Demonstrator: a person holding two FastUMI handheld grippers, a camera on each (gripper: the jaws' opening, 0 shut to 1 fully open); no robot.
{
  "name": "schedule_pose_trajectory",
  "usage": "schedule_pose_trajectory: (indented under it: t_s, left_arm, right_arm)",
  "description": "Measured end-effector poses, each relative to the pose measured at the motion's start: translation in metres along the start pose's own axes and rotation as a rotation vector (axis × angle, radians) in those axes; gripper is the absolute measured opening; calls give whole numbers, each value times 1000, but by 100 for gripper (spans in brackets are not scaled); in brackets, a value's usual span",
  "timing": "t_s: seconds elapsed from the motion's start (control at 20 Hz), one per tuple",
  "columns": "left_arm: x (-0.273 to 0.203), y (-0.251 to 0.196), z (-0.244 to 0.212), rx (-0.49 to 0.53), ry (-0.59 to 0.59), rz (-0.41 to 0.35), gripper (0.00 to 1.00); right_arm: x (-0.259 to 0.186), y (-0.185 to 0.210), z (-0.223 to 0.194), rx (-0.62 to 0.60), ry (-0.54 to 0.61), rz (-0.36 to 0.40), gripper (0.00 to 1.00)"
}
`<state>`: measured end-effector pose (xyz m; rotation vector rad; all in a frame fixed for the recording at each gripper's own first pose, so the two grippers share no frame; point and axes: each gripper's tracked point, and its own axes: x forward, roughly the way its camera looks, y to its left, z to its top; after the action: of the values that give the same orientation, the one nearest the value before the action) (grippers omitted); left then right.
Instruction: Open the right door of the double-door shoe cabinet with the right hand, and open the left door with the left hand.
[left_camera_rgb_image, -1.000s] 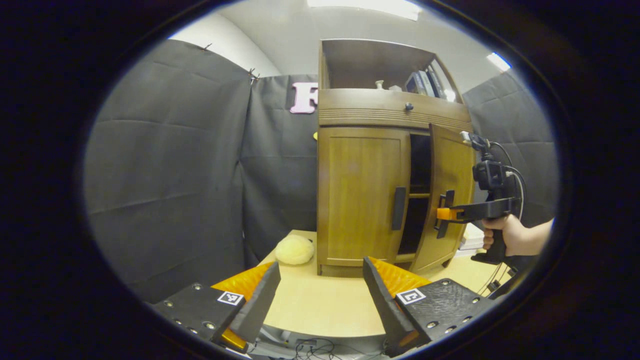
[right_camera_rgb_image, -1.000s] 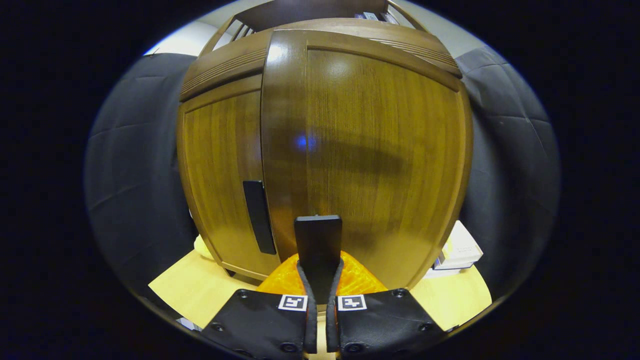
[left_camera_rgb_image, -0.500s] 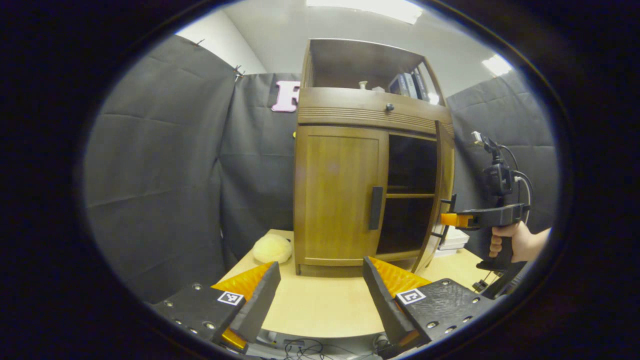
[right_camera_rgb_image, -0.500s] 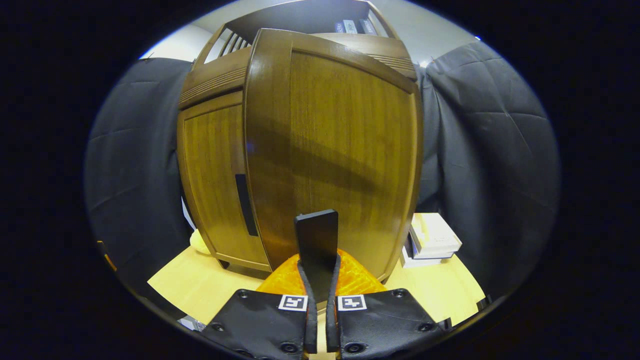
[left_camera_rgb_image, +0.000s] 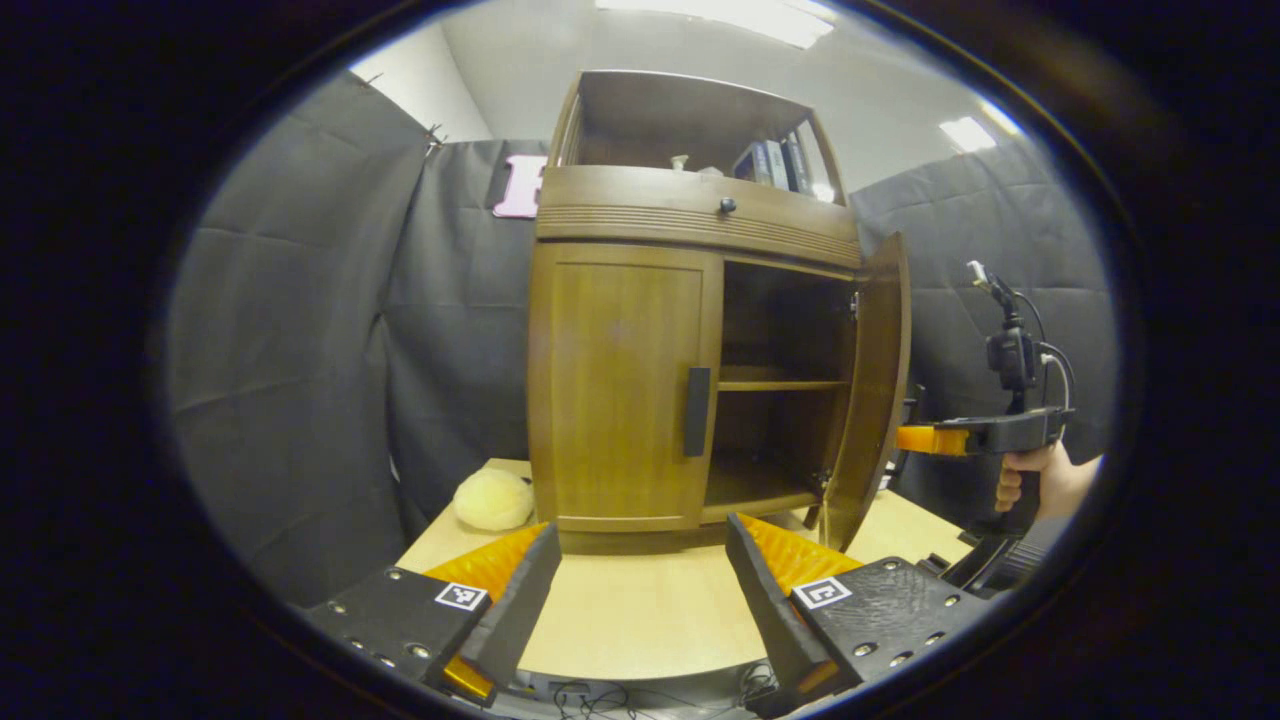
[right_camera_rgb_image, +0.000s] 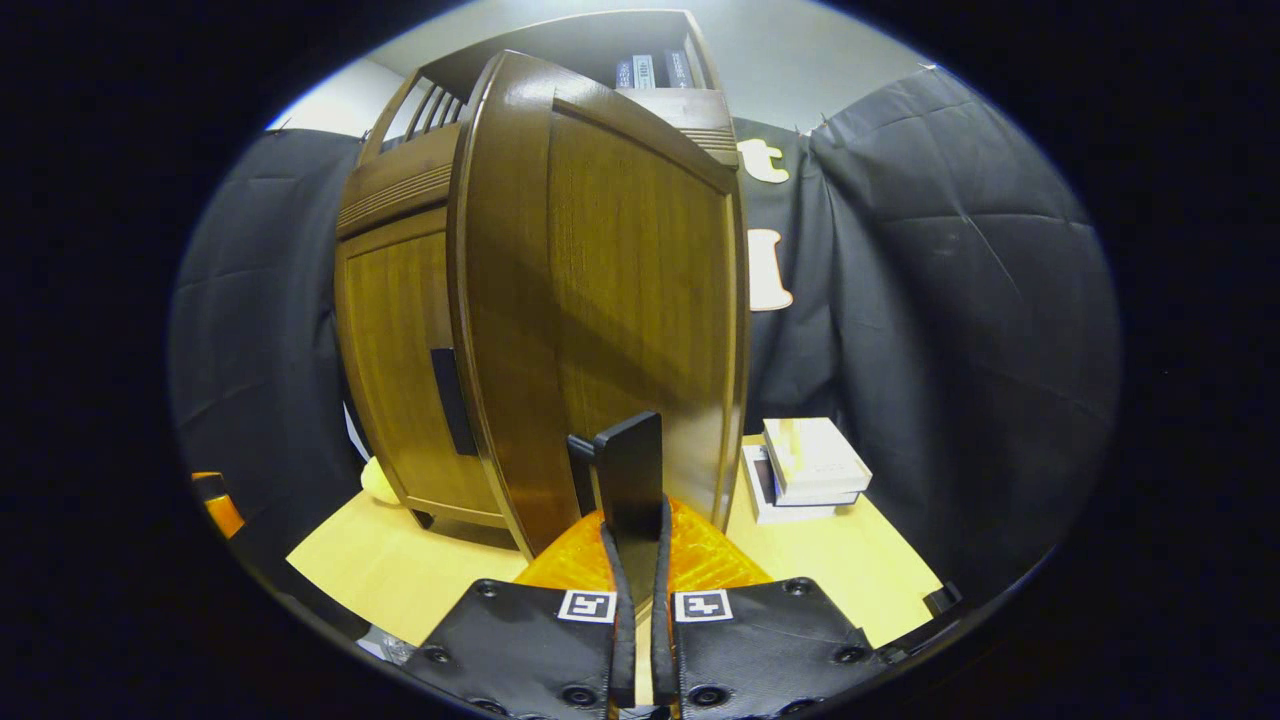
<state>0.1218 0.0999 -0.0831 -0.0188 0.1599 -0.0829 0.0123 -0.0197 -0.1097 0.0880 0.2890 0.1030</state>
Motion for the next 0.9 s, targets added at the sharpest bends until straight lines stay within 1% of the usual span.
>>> schedule_pose_trajectory:
  t_s: [0.05, 0.1, 0.15, 0.25, 0.3, 0.35, 0.4, 0.6, 0.75, 0.8, 0.85, 0.9]
  left_arm:
    - [3, 2, 0, -3, 5, -16, 95]
    - [7, 3, 1, -6, 8, -35, 95]
    - [11, 5, 2, -10, 9, -54, 95]
    - [20, 11, 7, -14, 8, -78, 95]
    - [23, 15, 10, -16, 4, -78, 95]
    - [26, 18, 14, -20, -2, -71, 95]
    - [30, 20, 17, -29, -5, -64, 95]
    - [37, 30, 19, -68, 13, -37, 95]
    - [37, 33, 24, -57, 6, 2, 95]
    - [38, 33, 23, -51, 4, 17, 95]
    - [39, 33, 24, -47, 0, 31, 95]
    - [41, 34, 24, -44, -5, 47, 95]
  right_arm:
    - [-2, -5, -2, -7, 2, -6, 4]
    - [-4, -10, -3, -12, 1, -12, 8]
    - [-7, -17, -4, -16, 1, -17, 4]
    - [-11, -29, -5, -13, -3, -19, 4]
    - [-12, -34, -5, -10, -5, -17, 7]
    - [-14, -40, -7, -11, -6, -13, 4]
    - [-15, -46, -7, -14, -7, -10, 7]
    - [-18, -75, -7, -20, 5, 14, 7]
    - [-19, -97, -5, -41, 9, 53, 7]
    - [-18, -104, -4, -46, 11, 64, 3]
    - [-18, -110, -4, -45, 10, 79, 7]
    - [-16, -114, -3, -44, 8, 94, 6]
